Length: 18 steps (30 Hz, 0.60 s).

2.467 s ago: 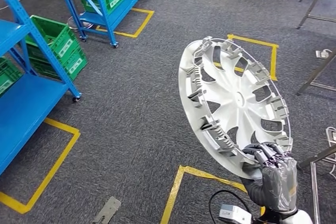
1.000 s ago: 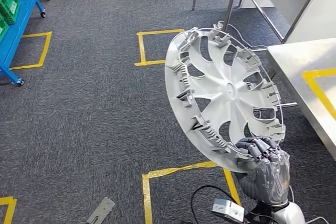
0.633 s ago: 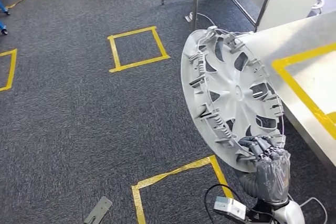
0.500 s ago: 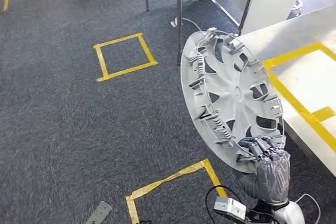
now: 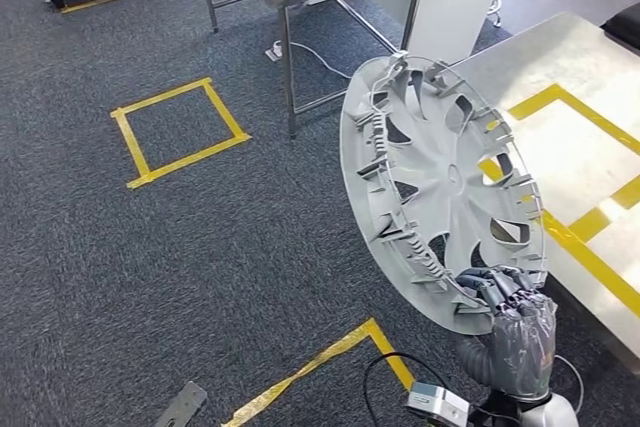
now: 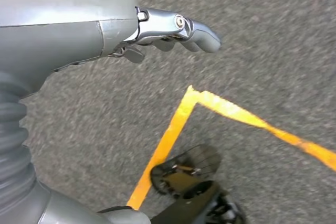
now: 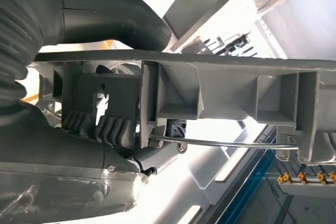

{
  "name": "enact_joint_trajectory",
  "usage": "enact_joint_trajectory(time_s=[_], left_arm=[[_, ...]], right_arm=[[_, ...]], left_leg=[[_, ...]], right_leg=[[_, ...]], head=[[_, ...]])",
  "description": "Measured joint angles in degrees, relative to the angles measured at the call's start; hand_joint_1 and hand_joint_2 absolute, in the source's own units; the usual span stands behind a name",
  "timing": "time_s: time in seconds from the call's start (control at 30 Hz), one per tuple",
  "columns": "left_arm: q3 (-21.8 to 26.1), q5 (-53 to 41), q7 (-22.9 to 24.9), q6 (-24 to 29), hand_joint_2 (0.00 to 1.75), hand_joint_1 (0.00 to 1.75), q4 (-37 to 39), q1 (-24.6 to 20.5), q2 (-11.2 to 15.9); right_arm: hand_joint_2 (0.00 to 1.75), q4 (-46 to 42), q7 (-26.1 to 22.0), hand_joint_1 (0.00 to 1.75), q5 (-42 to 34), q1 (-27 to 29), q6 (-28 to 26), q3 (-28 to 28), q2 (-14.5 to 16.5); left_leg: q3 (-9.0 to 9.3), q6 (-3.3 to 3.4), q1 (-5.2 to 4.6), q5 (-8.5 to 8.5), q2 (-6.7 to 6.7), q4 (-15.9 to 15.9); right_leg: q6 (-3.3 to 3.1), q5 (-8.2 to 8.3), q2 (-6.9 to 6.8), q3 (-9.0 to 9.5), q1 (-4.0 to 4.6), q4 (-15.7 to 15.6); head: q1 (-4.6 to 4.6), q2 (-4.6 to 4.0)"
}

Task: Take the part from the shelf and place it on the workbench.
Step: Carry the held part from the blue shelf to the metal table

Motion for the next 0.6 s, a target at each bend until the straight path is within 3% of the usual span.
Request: enact_joint_trajectory(time_s=[0.07, 0.13, 0.2, 0.23, 0.3, 0.37, 0.43, 0.47, 0.5, 0.57, 0.6], left_arm=[[0.0, 0.0, -0.1, -0.1, 1.75, 0.0, 0.0, 0.0, -0.1], [0.0, 0.0, -0.1, -0.2, 1.75, 0.0, 0.0, 0.0, -0.1], [0.0, 0.0, -0.1, -0.2, 1.75, 0.0, 0.0, 0.0, -0.1], [0.0, 0.0, -0.1, -0.2, 1.75, 0.0, 0.0, -0.1, -0.1], [0.0, 0.0, -0.3, -0.2, 1.75, 0.0, 0.0, -0.2, -0.1], [0.0, 0.0, -0.3, -0.2, 1.75, 0.0, 0.0, -0.1, -0.2], [0.1, 0.0, -0.3, -0.2, 1.75, 0.0, 0.0, 0.1, -0.1], [0.1, 0.0, -0.3, -0.2, 1.75, 0.0, 0.0, 0.1, -0.1], [0.2, 0.0, -0.3, -0.2, 1.75, 0.0, 0.0, 0.1, -0.1], [0.3, 0.0, -0.3, -0.2, 1.75, 0.0, 0.0, 0.1, -0.1], [0.3, 0.0, -0.3, -0.2, 1.75, 0.0, 0.0, 0.1, -0.2]], right_arm=[[1.75, 0.0, 0.0, 1.75, 0.0, 0.0, 0.0, 0.0, 0.0], [1.75, 0.0, 0.0, 1.75, 0.0, -0.1, -0.1, 0.0, 0.0], [1.75, -0.1, 0.1, 1.75, 0.1, -0.1, -0.2, -0.1, 0.0], [1.75, -0.2, 0.2, 1.75, 0.2, 0.0, -0.2, -0.2, 0.0], [1.75, -0.2, 0.5, 1.75, 0.4, 0.0, -0.3, -0.3, 0.0], [1.75, -0.3, 0.9, 1.75, 0.7, -0.1, -0.3, -0.4, 0.0], [1.75, -0.3, 1.4, 1.75, 0.8, 0.0, -0.3, -0.7, 0.0], [1.75, -0.3, 1.7, 1.75, 0.8, 0.2, -0.3, -0.8, 0.0], [1.75, -0.3, 1.9, 1.75, 0.8, 0.3, -0.3, -1.0, 0.0], [1.75, -0.3, 2.2, 1.75, 0.8, 0.5, -0.3, -1.3, 0.0], [1.75, -0.3, 2.3, 1.75, 0.8, 0.5, -0.3, -1.5, 0.0]], left_leg=[[1.74, -0.12, -0.3, -1.29, 0.97, 0.0], [2.65, -0.47, -0.61, -2.1, 1.87, 0.0], [2.99, -0.93, -0.72, -2.46, 3.02, 0.0], [3.09, -1.22, -0.66, -2.79, 2.96, 0.1], [2.15, -1.88, -0.5, -4.68, 1.12, 2.7], [-1.17, -2.39, -0.18, -7.91, -0.97, 9.3], [-4.44, -2.79, 0.19, -9.35, -1.38, 14.9], [-4.83, -2.96, 0.39, -8.51, -1.45, 15.0], [-4.11, -3.14, 0.61, -6.68, -1.61, 13.0], [-0.71, -3.7, 1.27, -2.82, -3.59, 5.9], [0.78, -3.76, 1.57, -1.98, -4.87, 3.0]], right_leg=[[-0.79, 5.51, -2.42, 2.42, 0.61, -7.9], [-1.31, 7.53, -3.98, 3.91, 1.13, -11.8], [-1.47, 7.54, -2.78, 4.06, 1.14, -12.2], [-1.59, 7.65, -2.08, 4.2, 0.98, -12.4], [-1.85, 7.84, -0.79, 4.67, 0.43, -13.1], [-2.02, 7.79, 0.45, 4.9, 0.03, -13.2], [-2.09, 7.66, 2.0, 4.98, -0.15, -13.2], [-2.02, 7.59, 2.86, 5.06, -0.26, -13.2], [-1.86, 7.49, 3.71, 5.2, -0.44, -13.1], [-1.26, 7.13, 5.29, 5.34, -0.78, -12.8], [-0.88, 6.94, 6.03, 5.19, -0.89, -12.5]], head=[[-0.01, 0.0], [-0.07, 0.0], [-0.13, 0.0], [-0.17, 0.0], [-0.29, 0.0], [-0.43, 0.0], [-0.45, 0.0], [-0.44, 0.0], [-0.44, 0.0], [-0.46, 0.0], [-0.48, 0.0]])
